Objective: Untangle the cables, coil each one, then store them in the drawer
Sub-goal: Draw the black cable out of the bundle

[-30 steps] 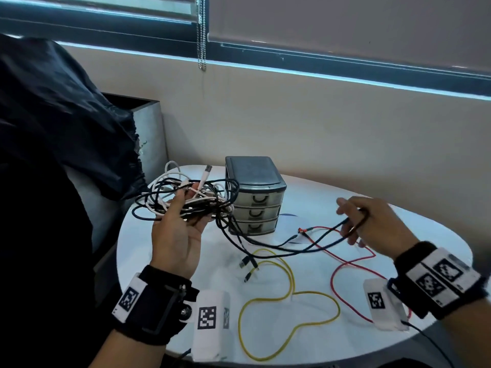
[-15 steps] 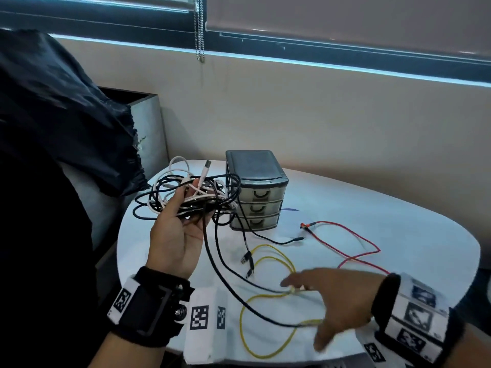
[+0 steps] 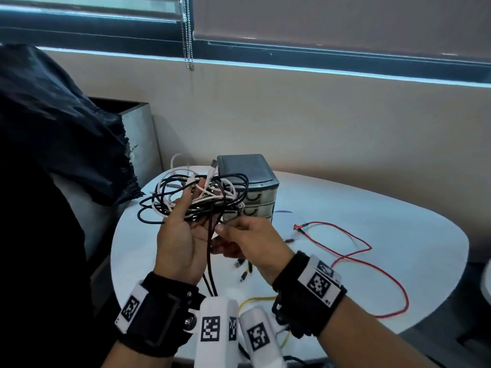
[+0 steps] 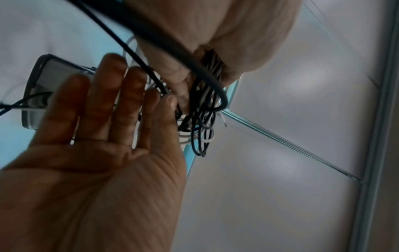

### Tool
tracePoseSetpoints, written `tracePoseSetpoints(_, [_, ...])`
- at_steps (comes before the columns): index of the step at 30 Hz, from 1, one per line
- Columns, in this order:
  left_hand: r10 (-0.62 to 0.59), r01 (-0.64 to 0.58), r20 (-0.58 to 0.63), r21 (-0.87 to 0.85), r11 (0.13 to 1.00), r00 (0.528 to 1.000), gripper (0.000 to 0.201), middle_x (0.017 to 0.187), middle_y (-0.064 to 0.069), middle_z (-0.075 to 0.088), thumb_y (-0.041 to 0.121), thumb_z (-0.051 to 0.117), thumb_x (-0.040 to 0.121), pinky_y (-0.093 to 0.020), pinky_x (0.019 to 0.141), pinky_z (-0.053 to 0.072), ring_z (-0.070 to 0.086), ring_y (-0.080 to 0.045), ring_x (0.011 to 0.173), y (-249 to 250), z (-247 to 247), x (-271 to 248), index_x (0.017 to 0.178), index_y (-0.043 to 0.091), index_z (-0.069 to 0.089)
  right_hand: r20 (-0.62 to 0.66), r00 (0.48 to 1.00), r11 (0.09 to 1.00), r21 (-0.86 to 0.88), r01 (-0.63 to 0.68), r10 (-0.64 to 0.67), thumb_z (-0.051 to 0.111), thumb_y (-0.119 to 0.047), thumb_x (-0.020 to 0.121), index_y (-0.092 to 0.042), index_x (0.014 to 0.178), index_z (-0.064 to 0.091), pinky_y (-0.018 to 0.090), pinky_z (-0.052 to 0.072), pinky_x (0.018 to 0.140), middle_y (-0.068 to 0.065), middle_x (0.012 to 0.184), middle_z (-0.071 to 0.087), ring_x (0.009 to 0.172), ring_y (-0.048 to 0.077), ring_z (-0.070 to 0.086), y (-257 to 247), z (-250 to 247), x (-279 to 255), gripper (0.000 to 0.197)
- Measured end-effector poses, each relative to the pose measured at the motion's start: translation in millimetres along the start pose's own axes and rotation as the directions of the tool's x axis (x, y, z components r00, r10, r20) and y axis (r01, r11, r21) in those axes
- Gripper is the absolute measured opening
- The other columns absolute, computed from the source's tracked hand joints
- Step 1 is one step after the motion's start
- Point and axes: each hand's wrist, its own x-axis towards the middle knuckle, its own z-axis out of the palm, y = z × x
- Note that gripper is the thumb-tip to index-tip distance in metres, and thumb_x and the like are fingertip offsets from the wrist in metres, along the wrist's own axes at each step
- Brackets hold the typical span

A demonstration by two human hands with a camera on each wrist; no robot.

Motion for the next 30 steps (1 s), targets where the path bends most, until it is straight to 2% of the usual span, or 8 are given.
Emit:
tracePoseSetpoints(6, [-0.012, 0.012, 0.008, 0.029, 1.000, 1.000, 0.036, 0.102, -0.008, 0.075, 0.026, 0.041, 0.105, -0.029, 0.075, 0.060, 0.072, -0.019, 0.091, -0.1, -5.2, -1.1, 0.124, 0.007, 0.065, -0.020, 0.999, 0.999, -0.017, 0.044, -0.045, 0.063, -0.020, 0.094, -0.018, 0.090, 0.065, 0.023, 0.048, 0.075, -0.004, 0.090, 0.068, 0.084, 0.008, 0.063, 2.5, 10.7, 0.5, 0.005])
tracePoseSetpoints(8, [0.000, 0.000, 0.001, 0.027, 1.000, 1.000, 0.035, 0.103, -0.008, 0.074, 0.026, 0.041, 0.105, -0.030, 0.083, 0.060, 0.071, -0.019, 0.094, 2.0, -6.2, 0.4, 0.122, 0.007, 0.065, -0.006, 1.000, 0.994, 0.105, 0.027, -0.026, 0.059, -0.020, 0.097, -0.014, 0.084, 0.060, 0.029, 0.052, 0.070, 0.001, 0.076, 0.063, 0.069, 0.015, 0.062, -0.2, 10.3, -2.8, 0.014])
tracePoseSetpoints(10, [0.042, -0.042, -0.018, 0.003, 0.999, 0.999, 0.032, 0.103, -0.007, 0.075, 0.022, 0.042, 0.105, -0.028, 0.085, 0.059, 0.071, -0.018, 0.095, 3.6, -8.7, 3.6, 0.118, 0.005, 0.066, -0.007, 1.000, 0.985, 0.171, 0.026, -0.025, 0.052, -0.022, 0.101, -0.012, 0.079, 0.055, 0.026, 0.046, 0.050, -0.002, 0.057, 0.045, 0.045, 0.012, 0.044, -5.8, 4.9, -6.2, 0.025])
tracePoseSetpoints(13, [0.103, -0.103, -0.065, 0.002, 0.995, 0.993, 0.029, 0.105, -0.007, 0.074, 0.019, 0.046, 0.103, -0.029, 0.087, 0.058, 0.071, -0.017, 0.095, 6.9, -10.9, 9.0, 0.118, 0.003, 0.065, -0.016, 0.996, 0.996, -0.004, 0.089, -0.089, 0.047, -0.024, 0.103, -0.012, 0.074, 0.053, 0.018, 0.022, 0.039, -0.010, 0.047, 0.030, 0.038, 0.006, 0.023, -15.4, -11.8, -13.2, 0.032])
tracePoseSetpoints(17, [0.226, -0.221, -0.174, 0.046, 0.974, 0.959, 0.018, 0.096, -0.001, 0.077, 0.016, 0.052, 0.102, -0.029, 0.076, 0.060, 0.073, -0.013, 0.085, 17.7, -19.2, 26.0, 0.107, 0.008, 0.068, 0.004, 0.970, 0.952, -0.193, 0.237, -0.241, 0.049, -0.017, 0.102, -0.012, 0.068, 0.054, 0.016, 0.021, 0.038, -0.012, 0.045, 0.029, 0.039, 0.006, 0.021, -30.0, -46.0, -34.4, 0.034])
tracePoseSetpoints(19, [0.271, -0.266, -0.244, 0.054, 0.962, 0.931, 0.020, 0.096, -0.001, 0.076, 0.016, 0.055, 0.101, -0.027, 0.069, 0.059, 0.072, -0.013, 0.083, 25.3, -30.1, 37.8, 0.113, 0.006, 0.066, -0.073, 0.955, 0.941, -0.209, 0.267, -0.287, 0.049, -0.013, 0.101, -0.010, 0.068, 0.052, 0.016, 0.020, 0.039, -0.008, 0.047, 0.026, 0.041, 0.007, 0.020, -40.2, -76.7, -44.9, 0.033])
tracePoseSetpoints(26, [0.234, -0.269, -0.378, -0.039, 0.962, 0.896, 0.038, 0.128, -0.008, 0.066, 0.022, 0.052, 0.103, -0.022, 0.069, 0.058, 0.070, -0.014, 0.098, 49.0, -71.5, 59.7, 0.135, 0.002, 0.057, -0.525, 0.797, 0.954, -0.194, 0.230, -0.299, 0.041, -0.013, 0.103, -0.012, 0.069, 0.048, 0.017, 0.027, 0.034, -0.010, 0.043, 0.028, 0.035, 0.006, 0.024, -44.6, -220.7, -52.2, 0.035])
tracePoseSetpoints(30, [0.223, -0.268, -0.387, -0.064, 0.961, 0.895, 0.038, 0.135, -0.007, 0.063, 0.022, 0.051, 0.103, -0.021, 0.067, 0.057, 0.070, -0.013, 0.099, 43.1, -74.1, 59.4, 0.137, 0.005, 0.056, -0.748, 0.642, 0.984, -0.099, 0.146, -0.170, 0.042, -0.025, 0.103, -0.023, 0.065, 0.049, 0.015, 0.033, 0.034, -0.011, 0.039, 0.035, 0.031, 0.003, 0.030, -29.8, -266.3, -50.2, 0.038])
